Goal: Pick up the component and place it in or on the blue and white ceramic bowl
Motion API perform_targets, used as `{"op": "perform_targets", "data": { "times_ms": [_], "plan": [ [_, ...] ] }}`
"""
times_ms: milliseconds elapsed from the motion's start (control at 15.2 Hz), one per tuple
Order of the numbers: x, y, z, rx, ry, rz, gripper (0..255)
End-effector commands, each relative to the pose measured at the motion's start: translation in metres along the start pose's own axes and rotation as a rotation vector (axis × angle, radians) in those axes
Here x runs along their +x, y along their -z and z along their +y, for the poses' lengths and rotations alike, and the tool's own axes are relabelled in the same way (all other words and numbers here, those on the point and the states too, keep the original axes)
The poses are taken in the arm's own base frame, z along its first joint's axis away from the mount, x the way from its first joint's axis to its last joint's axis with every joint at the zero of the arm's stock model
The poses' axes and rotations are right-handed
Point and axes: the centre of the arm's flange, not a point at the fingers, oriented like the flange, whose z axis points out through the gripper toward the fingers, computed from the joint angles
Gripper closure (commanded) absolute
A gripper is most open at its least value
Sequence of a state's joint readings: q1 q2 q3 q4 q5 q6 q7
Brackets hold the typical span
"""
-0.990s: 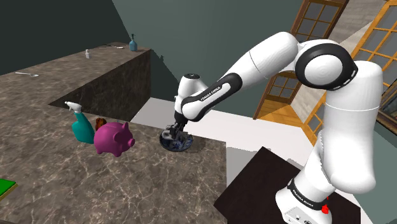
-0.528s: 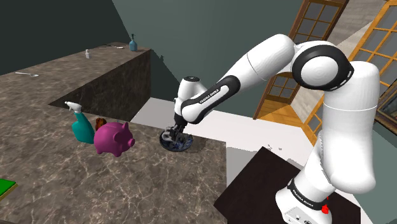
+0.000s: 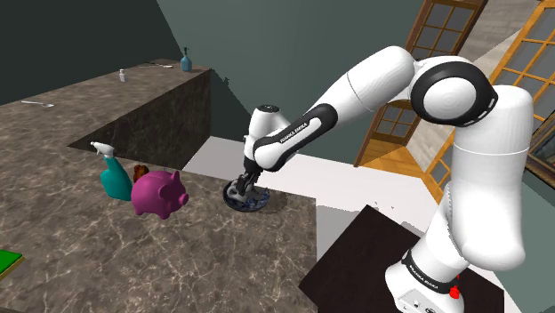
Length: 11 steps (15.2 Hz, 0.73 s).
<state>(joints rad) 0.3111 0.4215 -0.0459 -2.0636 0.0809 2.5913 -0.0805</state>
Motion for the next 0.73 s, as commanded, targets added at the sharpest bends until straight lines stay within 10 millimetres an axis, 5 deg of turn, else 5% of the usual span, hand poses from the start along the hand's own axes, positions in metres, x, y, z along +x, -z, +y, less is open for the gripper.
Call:
{"op": "perform_targets", "data": {
  "times_ms": [0,132,660],
  "plan": [
    [0.000,0.020,0.000,0.000,0.000,0.000,0],
    [0.000,0.044,0.000,0.000,0.000,0.000,0],
    [0.000,0.044,0.000,0.000,0.000,0.000,0]
  ]
}}
